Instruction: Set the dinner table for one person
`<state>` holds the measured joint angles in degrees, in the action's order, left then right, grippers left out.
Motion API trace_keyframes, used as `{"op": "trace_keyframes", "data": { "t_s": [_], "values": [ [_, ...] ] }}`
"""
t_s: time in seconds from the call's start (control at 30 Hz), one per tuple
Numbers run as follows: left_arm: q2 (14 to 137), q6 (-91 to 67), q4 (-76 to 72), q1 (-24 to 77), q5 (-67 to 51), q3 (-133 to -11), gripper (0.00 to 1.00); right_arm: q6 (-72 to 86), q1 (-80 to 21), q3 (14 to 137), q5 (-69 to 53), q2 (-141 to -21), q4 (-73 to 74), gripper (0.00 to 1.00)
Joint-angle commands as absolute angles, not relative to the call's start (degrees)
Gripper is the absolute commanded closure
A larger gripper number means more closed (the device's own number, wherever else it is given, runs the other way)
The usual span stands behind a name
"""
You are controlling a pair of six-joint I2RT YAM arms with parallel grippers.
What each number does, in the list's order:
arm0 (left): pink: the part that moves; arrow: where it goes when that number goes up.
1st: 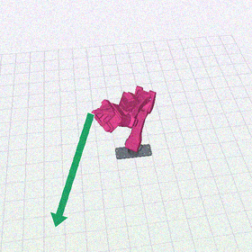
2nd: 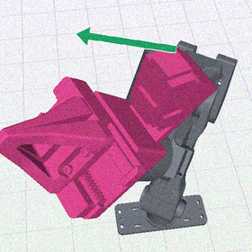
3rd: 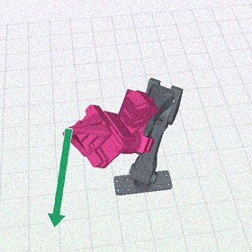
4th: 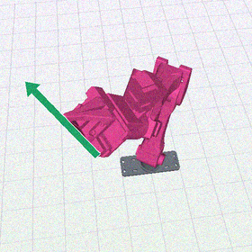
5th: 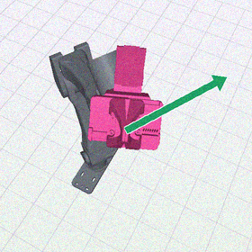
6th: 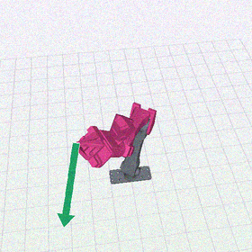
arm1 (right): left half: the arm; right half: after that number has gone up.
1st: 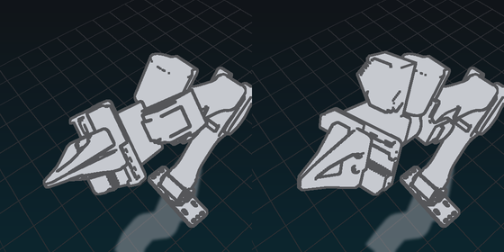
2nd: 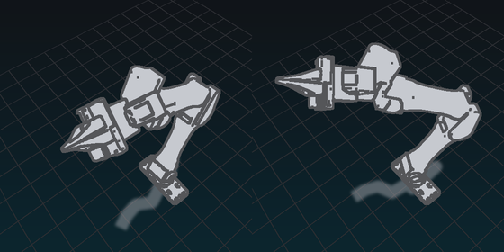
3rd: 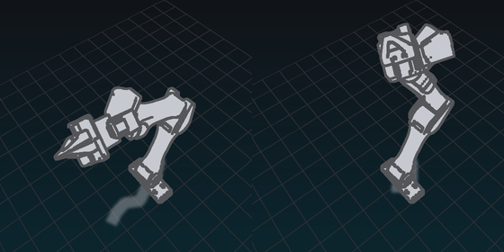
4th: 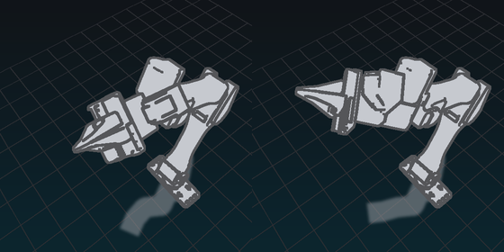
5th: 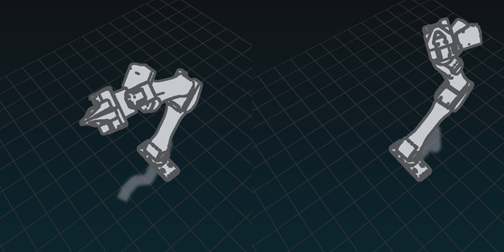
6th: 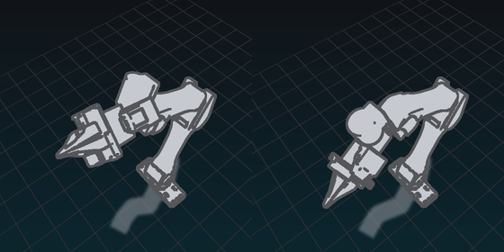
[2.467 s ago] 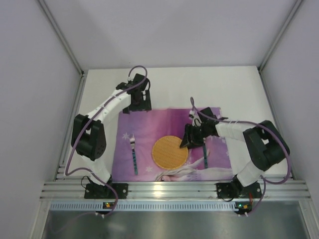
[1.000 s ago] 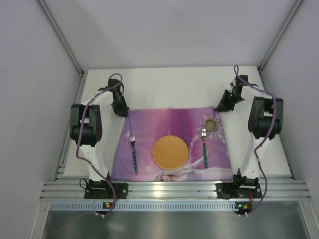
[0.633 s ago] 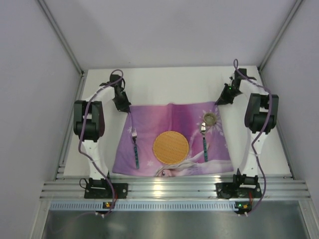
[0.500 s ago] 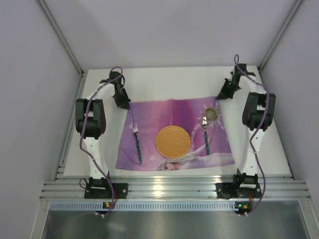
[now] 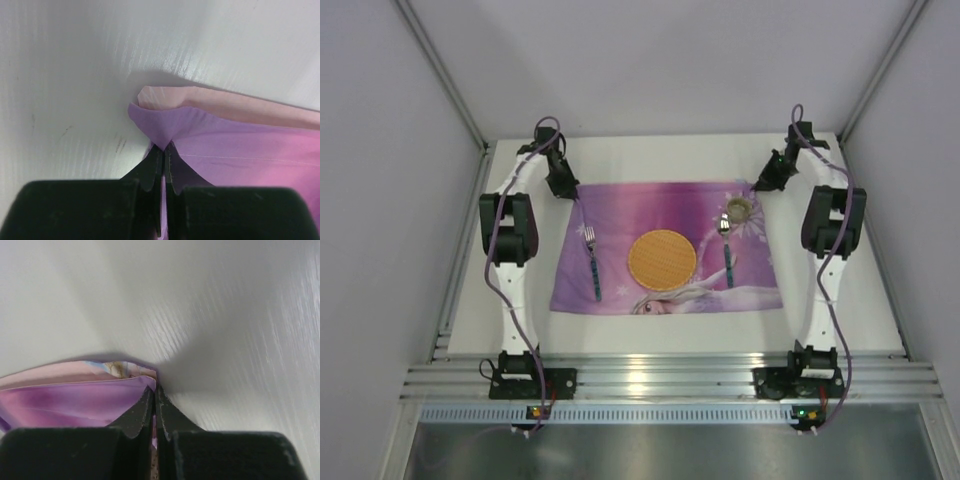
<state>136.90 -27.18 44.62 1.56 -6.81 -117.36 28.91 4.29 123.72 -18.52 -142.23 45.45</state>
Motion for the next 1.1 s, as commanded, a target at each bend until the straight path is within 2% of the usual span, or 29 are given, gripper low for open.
{"op": "trace_keyframes", "data": {
  "t_s": [0.0,0.13,0.2,0.23,0.3,0.33,0.37,0.4,0.53,0.6,0.67,0.73,0.9,0.97,1.03,1.07],
  "values": [
    [137.5,-26.6,45.9,0.4,-4.6,-119.3,1.00,28.9,4.5,117.2,-12.7,-137.6,44.9,1.00],
    [135.2,-27.2,45.5,0.4,-4.5,-116.1,1.00,27.2,4.5,116.8,-15.2,-136.3,43.2,1.00],
    [133.6,-27.5,44.9,0.4,-3.5,-114.5,0.89,26.7,4.4,116.2,-15.6,-134.1,41.6,0.88],
    [131.4,-27.7,44.2,0.4,-3.2,-112.6,0.70,26.5,4.4,116.2,-15.2,-133.5,40.8,0.71],
    [128.9,-28.2,42.5,0.4,-2.2,-110.7,0.40,26.1,4.4,117.2,-14.6,-131.4,40.6,0.40],
    [126.3,-28.5,42.1,0.4,-1.8,-109.3,0.26,25.8,4.5,117.3,-14.1,-130.5,40.6,0.18],
    [125.0,-29.3,42.1,0.4,-1.1,-108.8,0.02,25.7,4.6,117.9,-14.1,-128.3,40.5,0.06],
    [123.5,-29.5,42.1,0.4,-0.5,-108.1,0.02,25.4,4.7,117.9,-14.2,-126.7,40.4,0.01],
    [111.7,-30.1,39.7,0.4,3.7,-100.8,0.02,24.2,4.7,113.3,-11.5,-115.1,39.9,0.00],
    [106.8,-29.4,37.6,0.4,5.2,-96.2,0.02,25.5,4.7,104.8,-10.7,-105.2,37.2,0.00],
    [99.4,-28.2,34.5,0.4,8.0,-88.4,0.02,27.4,4.0,94.1,-11.3,-95.3,34.3,0.00],
    [92.0,-26.7,27.7,0.4,9.9,-77.7,0.02,27.4,1.9,88.6,-10.5,-87.1,33.6,0.00],
    [85.1,-20.5,15.5,0.4,12.8,-59.7,0.02,27.4,-3.7,70.5,-6.3,-71.2,33.5,0.00],
    [83.5,-18.4,7.5,0.4,10.2,-52.8,0.06,27.8,-4.2,64.6,-6.3,-64.9,34.6,0.00],
    [82.3,-16.5,2.3,0.4,8.4,-47.0,0.16,27.7,-4.8,61.5,-6.6,-59.0,37.0,0.00],
    [81.7,-13.8,-1.9,0.4,6.9,-44.9,0.17,27.6,-5.1,58.7,-6.7,-56.9,37.4,0.00]
  ]
}}
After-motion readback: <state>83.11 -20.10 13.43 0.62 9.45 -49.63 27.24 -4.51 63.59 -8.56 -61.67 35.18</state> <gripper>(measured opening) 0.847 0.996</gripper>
